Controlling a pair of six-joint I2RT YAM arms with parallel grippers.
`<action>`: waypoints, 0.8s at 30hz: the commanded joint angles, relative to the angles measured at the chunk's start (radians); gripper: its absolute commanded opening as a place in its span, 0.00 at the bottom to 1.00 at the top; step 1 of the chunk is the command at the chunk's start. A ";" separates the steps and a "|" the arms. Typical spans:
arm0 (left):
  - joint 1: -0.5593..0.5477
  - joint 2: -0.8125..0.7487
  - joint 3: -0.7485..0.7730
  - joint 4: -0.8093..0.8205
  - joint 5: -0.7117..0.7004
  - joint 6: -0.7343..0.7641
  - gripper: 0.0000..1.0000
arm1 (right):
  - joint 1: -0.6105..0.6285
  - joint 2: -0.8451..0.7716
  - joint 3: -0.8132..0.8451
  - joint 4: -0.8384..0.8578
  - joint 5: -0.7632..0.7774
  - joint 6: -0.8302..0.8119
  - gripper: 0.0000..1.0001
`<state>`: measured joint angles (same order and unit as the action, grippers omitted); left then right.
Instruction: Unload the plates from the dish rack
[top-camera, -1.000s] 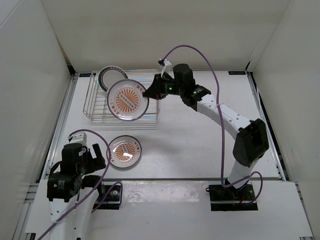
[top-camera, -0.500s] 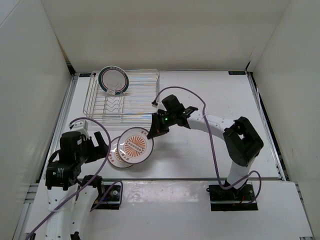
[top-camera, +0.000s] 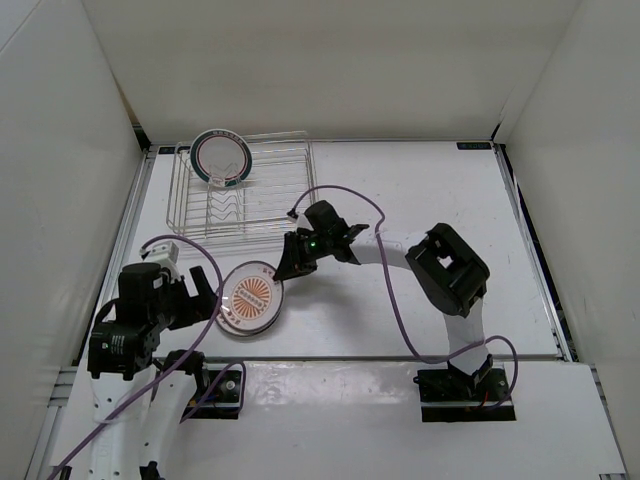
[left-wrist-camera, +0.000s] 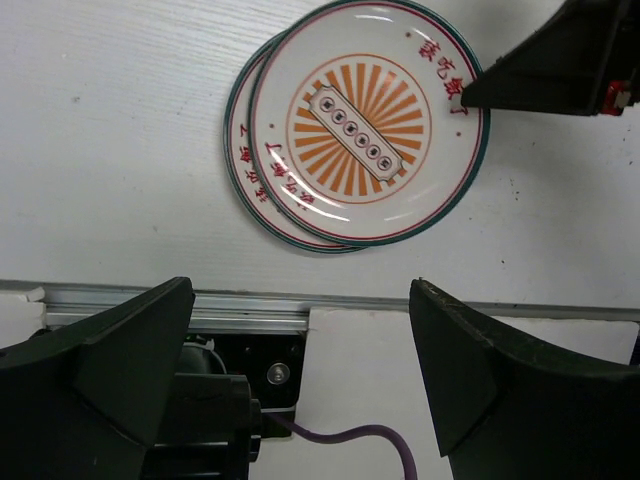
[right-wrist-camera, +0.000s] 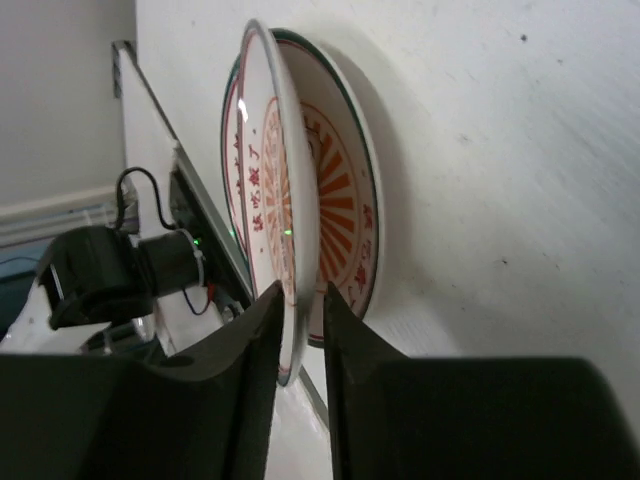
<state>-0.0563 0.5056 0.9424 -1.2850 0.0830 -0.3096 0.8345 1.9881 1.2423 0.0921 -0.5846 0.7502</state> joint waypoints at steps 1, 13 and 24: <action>-0.004 -0.018 -0.011 -0.027 0.037 -0.020 1.00 | 0.005 0.032 0.074 -0.006 -0.043 0.042 0.27; -0.005 -0.004 -0.086 0.044 0.037 -0.048 1.00 | -0.002 -0.152 0.049 -0.299 0.035 -0.103 0.44; -0.005 0.152 -0.022 0.050 0.021 -0.106 1.00 | -0.142 -0.093 0.689 -0.948 0.737 -0.297 0.64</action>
<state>-0.0563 0.5686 0.8658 -1.2419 0.1081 -0.3889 0.7704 1.8240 1.7657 -0.6098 -0.0948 0.5327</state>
